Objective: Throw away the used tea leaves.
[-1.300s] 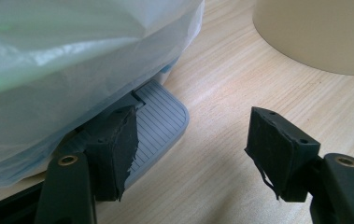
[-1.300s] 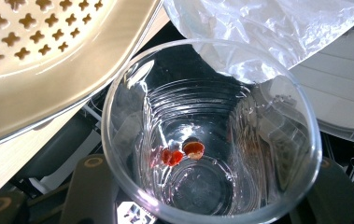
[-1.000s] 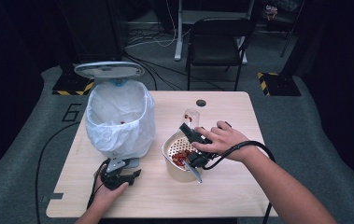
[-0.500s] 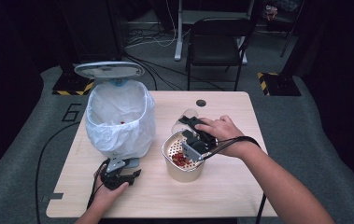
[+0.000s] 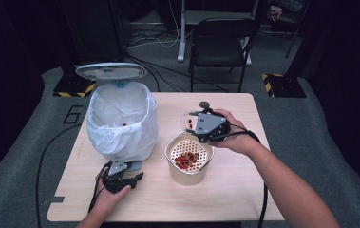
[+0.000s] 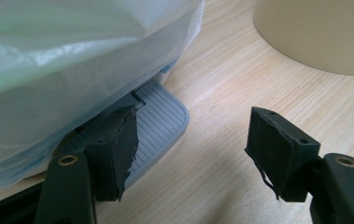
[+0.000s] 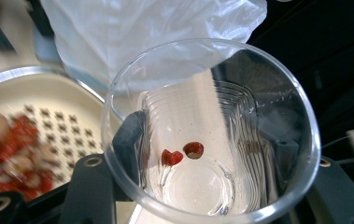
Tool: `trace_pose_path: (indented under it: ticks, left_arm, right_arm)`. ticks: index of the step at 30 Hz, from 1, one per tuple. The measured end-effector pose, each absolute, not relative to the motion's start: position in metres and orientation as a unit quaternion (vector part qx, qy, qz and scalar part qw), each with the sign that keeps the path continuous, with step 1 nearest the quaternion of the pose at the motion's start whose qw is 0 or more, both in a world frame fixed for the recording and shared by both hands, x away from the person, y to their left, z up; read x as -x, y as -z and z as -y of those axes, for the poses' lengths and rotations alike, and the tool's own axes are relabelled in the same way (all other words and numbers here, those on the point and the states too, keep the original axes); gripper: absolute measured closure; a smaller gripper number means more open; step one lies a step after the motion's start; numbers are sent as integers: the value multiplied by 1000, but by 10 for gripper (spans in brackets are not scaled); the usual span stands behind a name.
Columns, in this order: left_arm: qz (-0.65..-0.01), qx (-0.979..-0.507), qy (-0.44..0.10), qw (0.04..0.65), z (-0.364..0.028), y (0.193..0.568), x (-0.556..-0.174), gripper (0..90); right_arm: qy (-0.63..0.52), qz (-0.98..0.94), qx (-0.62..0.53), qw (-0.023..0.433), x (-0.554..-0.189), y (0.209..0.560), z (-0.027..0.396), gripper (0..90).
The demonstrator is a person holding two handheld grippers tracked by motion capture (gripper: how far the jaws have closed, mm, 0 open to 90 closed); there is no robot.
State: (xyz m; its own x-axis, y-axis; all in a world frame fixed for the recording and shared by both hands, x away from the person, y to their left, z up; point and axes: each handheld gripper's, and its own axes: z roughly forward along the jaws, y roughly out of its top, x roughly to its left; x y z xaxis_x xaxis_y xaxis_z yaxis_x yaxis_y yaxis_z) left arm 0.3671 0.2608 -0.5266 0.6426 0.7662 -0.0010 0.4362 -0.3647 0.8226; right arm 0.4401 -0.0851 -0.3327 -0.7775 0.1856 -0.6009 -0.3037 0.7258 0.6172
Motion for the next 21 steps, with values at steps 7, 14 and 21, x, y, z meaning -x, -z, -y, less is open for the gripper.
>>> trace_pose_path:
  ticks: [7,14,21]
  left_arm:
    - [-375,-803,-196,421,-261,527,-367,336]
    - [-375,-802,-196,421,-261,527,-367,337]
    - [-376,-802,-196,421,-261,527,-367,340]
  right_arm:
    - [-441,-866,-51,231,-453,321,94,447]
    - [-493,-846,-135,154,-466,324,106,451]
    - [-522,-828,-167,121,-469,322,109,451]
